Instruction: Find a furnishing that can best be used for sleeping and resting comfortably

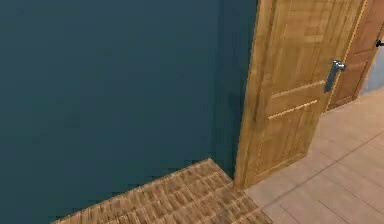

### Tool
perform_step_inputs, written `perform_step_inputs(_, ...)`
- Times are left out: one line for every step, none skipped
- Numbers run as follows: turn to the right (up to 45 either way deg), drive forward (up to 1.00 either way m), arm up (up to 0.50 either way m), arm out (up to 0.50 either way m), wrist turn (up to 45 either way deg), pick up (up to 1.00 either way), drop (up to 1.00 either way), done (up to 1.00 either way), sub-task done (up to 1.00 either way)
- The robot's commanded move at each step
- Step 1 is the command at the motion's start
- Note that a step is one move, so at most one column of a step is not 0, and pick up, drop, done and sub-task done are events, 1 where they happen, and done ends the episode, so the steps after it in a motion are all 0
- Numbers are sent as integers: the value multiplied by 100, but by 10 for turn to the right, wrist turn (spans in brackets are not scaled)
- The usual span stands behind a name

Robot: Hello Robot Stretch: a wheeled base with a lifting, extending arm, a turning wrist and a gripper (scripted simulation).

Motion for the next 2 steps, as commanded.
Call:
perform_step_inputs(-450, 0, 0, 0, 0, 0, 0, 0, 0)
perform_step_inputs(-450, 0, 0, 0, 0, 0, 0, 0, 0)
